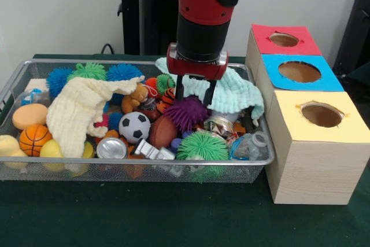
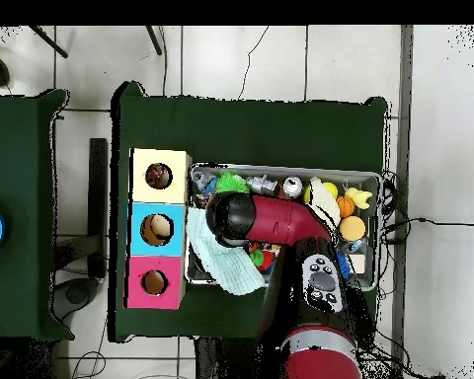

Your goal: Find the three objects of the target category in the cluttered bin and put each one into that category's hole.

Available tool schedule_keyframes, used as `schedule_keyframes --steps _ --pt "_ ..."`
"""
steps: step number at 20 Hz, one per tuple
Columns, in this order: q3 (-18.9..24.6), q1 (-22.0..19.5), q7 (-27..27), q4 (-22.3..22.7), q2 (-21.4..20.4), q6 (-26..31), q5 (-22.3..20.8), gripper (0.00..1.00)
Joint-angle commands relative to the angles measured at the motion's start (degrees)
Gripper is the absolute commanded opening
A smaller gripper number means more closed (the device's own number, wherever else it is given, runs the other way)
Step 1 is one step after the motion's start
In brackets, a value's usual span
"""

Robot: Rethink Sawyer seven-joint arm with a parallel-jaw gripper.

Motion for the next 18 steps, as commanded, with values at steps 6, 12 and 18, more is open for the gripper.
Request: schedule_keyframes --steps 6,12,18 --pt "-2.56 1.95 15.86 -3.89 6.94 -4.5 3.37 1.0" --pt "-3.56 3.45 16.5 -6.15 9.88 -6.97 4.76 1.0" --pt "-4.79 5.41 16.1 -8.15 8.87 -3.21 6.42 1.0"
